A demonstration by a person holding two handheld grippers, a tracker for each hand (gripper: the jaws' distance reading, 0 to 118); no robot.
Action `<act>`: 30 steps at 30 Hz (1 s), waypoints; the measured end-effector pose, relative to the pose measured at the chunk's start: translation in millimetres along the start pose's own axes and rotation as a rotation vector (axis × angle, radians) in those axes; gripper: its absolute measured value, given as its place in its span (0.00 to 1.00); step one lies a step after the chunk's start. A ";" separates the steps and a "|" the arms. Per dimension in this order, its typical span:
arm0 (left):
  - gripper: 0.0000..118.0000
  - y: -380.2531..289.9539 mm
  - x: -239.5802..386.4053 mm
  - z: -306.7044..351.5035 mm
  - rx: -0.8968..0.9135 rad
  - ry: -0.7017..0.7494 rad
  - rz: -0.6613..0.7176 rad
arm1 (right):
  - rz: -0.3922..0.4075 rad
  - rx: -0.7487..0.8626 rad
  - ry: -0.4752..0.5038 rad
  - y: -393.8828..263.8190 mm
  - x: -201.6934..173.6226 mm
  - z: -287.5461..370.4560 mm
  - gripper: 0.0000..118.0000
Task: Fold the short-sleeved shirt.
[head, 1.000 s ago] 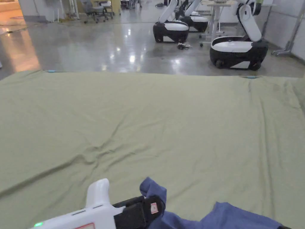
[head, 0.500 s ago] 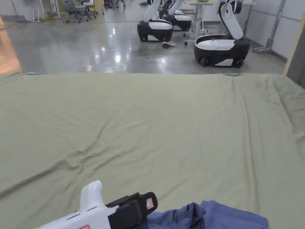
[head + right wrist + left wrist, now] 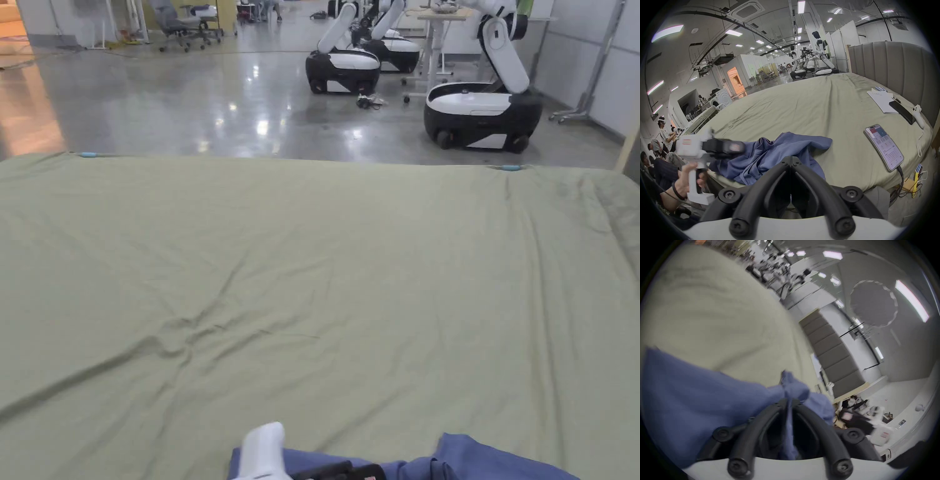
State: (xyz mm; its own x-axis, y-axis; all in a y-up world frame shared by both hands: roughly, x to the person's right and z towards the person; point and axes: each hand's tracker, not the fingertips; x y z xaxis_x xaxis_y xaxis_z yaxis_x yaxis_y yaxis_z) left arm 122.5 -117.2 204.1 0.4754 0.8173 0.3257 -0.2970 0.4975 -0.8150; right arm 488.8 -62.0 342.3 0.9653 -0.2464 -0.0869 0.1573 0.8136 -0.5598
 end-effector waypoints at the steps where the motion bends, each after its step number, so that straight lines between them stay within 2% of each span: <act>1: 0.47 7.0 -2.4 21.0 0.026 0.002 0.020 | 0.000 0.000 0.003 -0.1 0.5 -1.3 0.00; 2: 0.47 13.2 -7.0 42.1 0.053 0.016 0.042 | -0.002 -0.002 0.015 0.8 -1.4 -2.8 0.00; 3: 0.54 17.1 -13.1 62.3 0.089 0.046 0.060 | -0.004 -0.003 0.025 2.3 -6.3 -4.0 0.00; 6: 0.54 22.4 -28.9 102.8 0.142 0.254 0.035 | 0.004 -0.011 0.033 1.7 -9.3 -9.1 0.00; 8: 0.54 19.3 -48.0 115.0 0.131 0.219 0.055 | 0.005 -0.014 0.039 0.0 -10.7 -10.6 0.00; 12: 0.54 7.2 -76.4 103.3 0.161 0.139 0.199 | 0.016 -0.021 0.041 -0.3 -17.7 -8.4 0.00; 14: 0.52 2.5 -87.5 83.2 0.098 0.179 0.283 | 0.025 -0.023 0.038 0.3 -18.7 -6.0 0.00; 16: 0.51 -3.0 -90.7 74.6 0.143 0.074 0.287 | 0.032 -0.019 0.029 0.7 -21.0 -1.7 0.00; 18: 0.44 1.7 -88.5 60.5 0.117 0.024 0.342 | 0.028 -0.015 0.022 1.1 -19.5 0.8 0.00; 20: 0.12 -1.6 -85.1 53.9 0.119 0.081 0.319 | 0.011 -0.009 0.021 1.3 -16.9 1.6 0.00; 22: 0.12 -5.5 -83.0 54.4 0.130 0.116 0.319 | 0.002 -0.005 0.020 1.7 -16.2 2.5 0.00; 24: 0.12 -5.5 -85.3 71.9 0.177 0.020 0.393 | 0.002 -0.001 0.014 2.0 -15.9 3.3 0.00; 26: 0.12 0.9 -74.4 96.8 0.222 0.021 0.400 | -0.001 0.002 0.016 2.3 -14.8 3.6 0.00; 30: 0.12 29.0 -32.3 160.1 0.296 0.074 0.227 | -0.003 0.003 0.022 1.3 -12.0 0.8 0.00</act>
State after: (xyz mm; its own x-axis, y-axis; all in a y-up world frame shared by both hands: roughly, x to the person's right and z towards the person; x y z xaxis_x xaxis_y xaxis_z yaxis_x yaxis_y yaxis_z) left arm -34.0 -82.6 246.6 0.4258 0.8983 0.1083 -0.6226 0.3777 -0.6854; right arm 477.5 -57.6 343.3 0.9599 -0.2605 -0.1037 0.1608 0.8143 -0.5577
